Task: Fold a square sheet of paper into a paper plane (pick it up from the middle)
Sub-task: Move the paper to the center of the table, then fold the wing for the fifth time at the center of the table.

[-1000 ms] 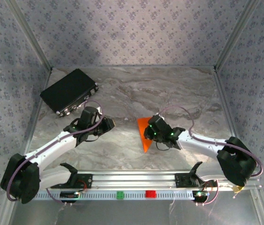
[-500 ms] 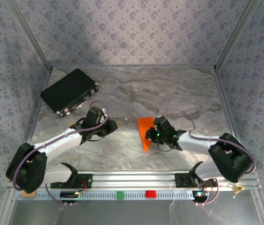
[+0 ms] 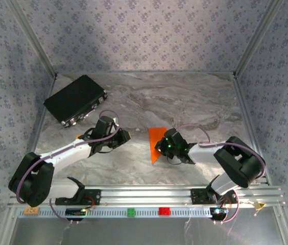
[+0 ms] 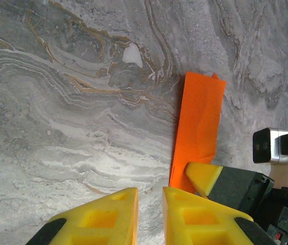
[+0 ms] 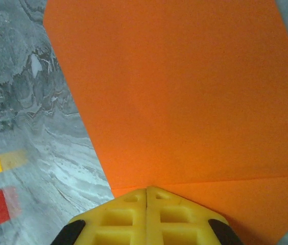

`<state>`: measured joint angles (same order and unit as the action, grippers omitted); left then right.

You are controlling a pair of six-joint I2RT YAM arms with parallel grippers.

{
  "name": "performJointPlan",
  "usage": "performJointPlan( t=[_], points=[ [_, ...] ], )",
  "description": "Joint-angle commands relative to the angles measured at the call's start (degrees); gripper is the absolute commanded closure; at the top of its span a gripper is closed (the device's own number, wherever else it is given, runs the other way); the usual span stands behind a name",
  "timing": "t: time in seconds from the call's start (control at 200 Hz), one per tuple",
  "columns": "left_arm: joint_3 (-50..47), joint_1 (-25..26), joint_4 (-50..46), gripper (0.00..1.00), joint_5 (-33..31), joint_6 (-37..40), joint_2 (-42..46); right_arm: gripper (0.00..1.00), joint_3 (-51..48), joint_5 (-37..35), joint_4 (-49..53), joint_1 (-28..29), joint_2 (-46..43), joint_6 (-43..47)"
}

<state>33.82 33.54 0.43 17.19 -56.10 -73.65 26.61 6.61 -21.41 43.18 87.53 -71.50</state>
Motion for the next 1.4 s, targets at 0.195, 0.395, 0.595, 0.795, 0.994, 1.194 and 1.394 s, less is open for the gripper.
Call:
performJointPlan(
  t=[0.195,0.395,0.595,0.795,0.994,1.194,1.394],
  points=[
    [0.1,-0.3,3.4,0.81,1.6,-0.2,0.4,0.98,2.1,-9.2,-5.0,7.0,3.5,-12.7],
    [0.1,-0.7,3.9,0.81,2.7,0.1,0.5,0.97,4.4,-18.3,9.7,7.8,-6.1,-6.1],
    [0.9,-0.2,5.6,0.81,4.1,-0.2,-1.1,1.0,12.2,-26.2,33.4,6.6,-12.6,1.6],
    [4.3,3.2,6.3,0.81,4.8,-0.1,-5.6,1.0,10.4,-12.9,27.3,1.4,-11.2,8.9],
    [8.5,6.9,7.3,0.83,5.8,-0.4,-11.8,1.0,1.5,-9.5,15.2,-1.2,-14.6,6.4],
    [13.1,8.7,7.5,0.86,8.1,-0.8,-18.6,1.0,-0.6,-6.8,15.5,-4.7,-17.1,8.1],
    [16.8,9.2,5.4,0.89,7.7,-0.5,-24.5,0.92,-2.4,-4.6,10.3,-5.9,-17.5,9.3]
  ],
)
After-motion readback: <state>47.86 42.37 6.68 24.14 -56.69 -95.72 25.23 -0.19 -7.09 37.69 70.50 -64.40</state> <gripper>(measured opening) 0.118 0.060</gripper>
